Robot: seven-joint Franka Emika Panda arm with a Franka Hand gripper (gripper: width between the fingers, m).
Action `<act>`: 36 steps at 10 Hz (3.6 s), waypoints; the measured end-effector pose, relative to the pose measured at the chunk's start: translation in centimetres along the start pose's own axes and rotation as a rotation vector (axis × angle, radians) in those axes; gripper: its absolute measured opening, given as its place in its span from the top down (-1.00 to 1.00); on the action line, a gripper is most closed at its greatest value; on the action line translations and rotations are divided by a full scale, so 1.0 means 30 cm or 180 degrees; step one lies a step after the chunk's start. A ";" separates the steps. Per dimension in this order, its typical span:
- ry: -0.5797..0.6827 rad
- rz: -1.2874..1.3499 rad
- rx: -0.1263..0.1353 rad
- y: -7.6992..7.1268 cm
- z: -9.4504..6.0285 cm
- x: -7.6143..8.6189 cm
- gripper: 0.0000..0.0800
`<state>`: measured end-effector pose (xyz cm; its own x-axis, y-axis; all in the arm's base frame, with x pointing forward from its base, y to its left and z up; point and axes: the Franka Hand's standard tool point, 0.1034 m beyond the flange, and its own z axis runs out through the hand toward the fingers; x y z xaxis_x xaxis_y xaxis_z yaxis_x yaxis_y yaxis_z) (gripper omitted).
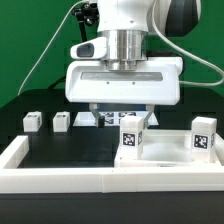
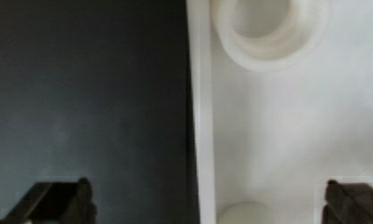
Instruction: Assemble square table
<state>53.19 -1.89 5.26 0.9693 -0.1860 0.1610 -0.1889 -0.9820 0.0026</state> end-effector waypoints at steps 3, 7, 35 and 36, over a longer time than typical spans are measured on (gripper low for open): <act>-0.0248 -0.0161 0.0098 0.020 -0.029 0.017 -0.62; -0.0371 -0.0193 0.0135 0.059 -0.022 0.051 -0.62; -0.0270 -0.0320 -0.0008 0.050 0.115 0.018 0.86; -0.0270 -0.0317 -0.0008 0.050 0.115 0.018 0.86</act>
Offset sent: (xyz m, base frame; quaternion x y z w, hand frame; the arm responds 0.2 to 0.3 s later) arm 0.0097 0.0083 0.0050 0.0837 -0.0770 -0.0024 0.9935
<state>53.98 -3.57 1.94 0.9931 -0.0899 0.0757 -0.0914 -0.9957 0.0168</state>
